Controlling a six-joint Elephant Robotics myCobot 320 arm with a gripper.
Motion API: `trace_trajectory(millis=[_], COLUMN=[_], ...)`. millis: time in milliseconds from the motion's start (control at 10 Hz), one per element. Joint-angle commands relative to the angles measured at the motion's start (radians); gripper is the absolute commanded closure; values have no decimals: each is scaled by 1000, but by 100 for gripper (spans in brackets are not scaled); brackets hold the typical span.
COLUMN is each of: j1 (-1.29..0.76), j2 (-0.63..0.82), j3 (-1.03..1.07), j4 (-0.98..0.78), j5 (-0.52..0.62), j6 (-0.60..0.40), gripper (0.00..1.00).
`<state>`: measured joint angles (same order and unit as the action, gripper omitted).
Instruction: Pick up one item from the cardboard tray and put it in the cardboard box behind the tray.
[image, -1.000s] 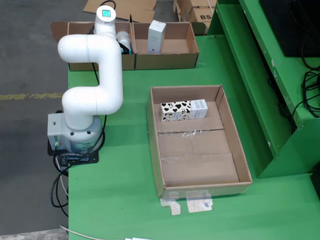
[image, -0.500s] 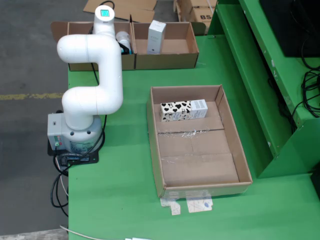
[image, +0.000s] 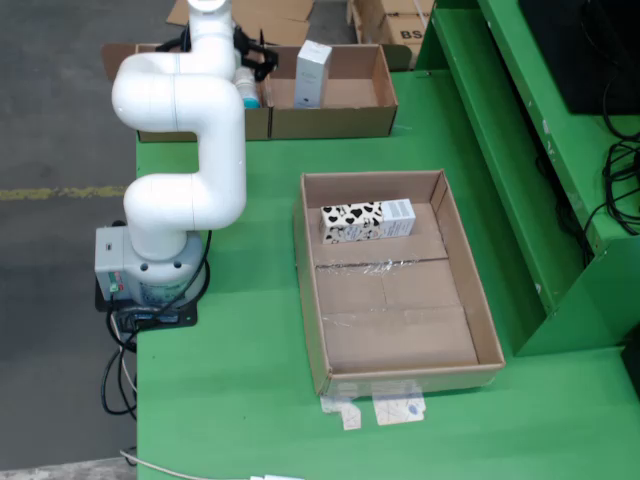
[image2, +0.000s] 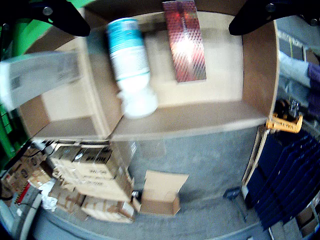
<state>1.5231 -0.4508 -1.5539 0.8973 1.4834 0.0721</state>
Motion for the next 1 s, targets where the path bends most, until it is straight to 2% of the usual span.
trace_trajectory(millis=[0, 200, 300, 400, 500, 800, 900], j1=[-51, -51, -90, -90, -75, -75, -103], j2=[201, 201, 128, 128, -32, -8, 117], j3=[322, 322, 626, 626, 1085, 1123, 933], j4=[-604, -604, -827, -827, -1137, -1200, -1129], j5=[-37, -37, -48, -48, -85, -102, -100], j6=[-17, -17, -59, -59, -72, -50, -33], gripper=[0, 0, 0, 0, 0, 0, 0])
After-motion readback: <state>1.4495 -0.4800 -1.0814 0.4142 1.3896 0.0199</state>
